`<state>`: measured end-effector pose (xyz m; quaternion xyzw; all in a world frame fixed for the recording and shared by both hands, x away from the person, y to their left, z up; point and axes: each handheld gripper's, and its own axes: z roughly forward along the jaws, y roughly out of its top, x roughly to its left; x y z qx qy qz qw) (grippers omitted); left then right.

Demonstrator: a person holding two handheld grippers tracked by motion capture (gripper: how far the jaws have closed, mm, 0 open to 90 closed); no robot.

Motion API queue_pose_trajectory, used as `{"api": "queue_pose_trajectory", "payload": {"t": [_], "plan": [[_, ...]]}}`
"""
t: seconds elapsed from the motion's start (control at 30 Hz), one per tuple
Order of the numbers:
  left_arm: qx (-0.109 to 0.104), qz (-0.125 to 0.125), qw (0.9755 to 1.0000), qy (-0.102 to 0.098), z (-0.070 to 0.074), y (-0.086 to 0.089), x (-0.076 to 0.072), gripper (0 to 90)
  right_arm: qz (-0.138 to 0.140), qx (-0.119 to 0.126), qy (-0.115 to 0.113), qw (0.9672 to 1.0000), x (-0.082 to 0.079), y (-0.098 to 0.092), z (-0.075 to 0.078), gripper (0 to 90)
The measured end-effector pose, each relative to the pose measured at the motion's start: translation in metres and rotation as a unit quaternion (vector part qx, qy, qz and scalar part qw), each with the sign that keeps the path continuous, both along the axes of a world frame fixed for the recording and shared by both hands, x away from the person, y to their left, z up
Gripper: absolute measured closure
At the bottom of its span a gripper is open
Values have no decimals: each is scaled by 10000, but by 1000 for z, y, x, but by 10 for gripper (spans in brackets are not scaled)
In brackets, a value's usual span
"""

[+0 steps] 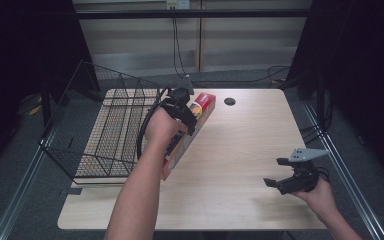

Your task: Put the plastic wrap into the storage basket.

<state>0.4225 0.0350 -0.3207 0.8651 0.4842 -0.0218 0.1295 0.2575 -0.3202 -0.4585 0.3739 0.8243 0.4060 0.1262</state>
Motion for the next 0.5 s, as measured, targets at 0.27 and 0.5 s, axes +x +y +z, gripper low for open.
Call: {"api": "queue_pose_trajectory", "payload": {"t": [0.27, 0.5], "plan": [[61, 98, 9999, 2, 9, 10, 3, 444, 8, -15, 13, 10000, 0, 1, 0, 51], [59, 160, 9999, 3, 21, 17, 5, 444, -14, -6, -9, 10000, 0, 0, 0, 52]]}}
